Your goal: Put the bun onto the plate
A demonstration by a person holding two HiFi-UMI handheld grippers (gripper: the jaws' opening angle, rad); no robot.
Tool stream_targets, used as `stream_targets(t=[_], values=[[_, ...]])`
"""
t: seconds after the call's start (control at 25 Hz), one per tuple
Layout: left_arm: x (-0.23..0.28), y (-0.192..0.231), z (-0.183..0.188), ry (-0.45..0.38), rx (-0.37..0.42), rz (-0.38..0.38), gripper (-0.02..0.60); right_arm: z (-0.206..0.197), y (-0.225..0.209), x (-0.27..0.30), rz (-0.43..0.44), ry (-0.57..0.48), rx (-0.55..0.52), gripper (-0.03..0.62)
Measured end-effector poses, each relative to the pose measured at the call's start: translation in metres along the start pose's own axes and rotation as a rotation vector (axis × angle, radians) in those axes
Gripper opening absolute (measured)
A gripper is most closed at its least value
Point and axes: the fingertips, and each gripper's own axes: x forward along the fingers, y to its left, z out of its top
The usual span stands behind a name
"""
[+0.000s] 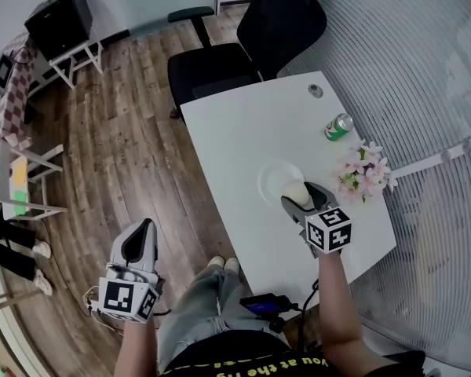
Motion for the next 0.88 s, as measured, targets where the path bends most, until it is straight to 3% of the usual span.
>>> stream_targets(t=[0.88], values=[[-0.006,-0.005,-0.005,0.015,-0.006,0.01,0.003,-0.027,-0.025,0.069,0.0,0.068,-0.003,0.322]])
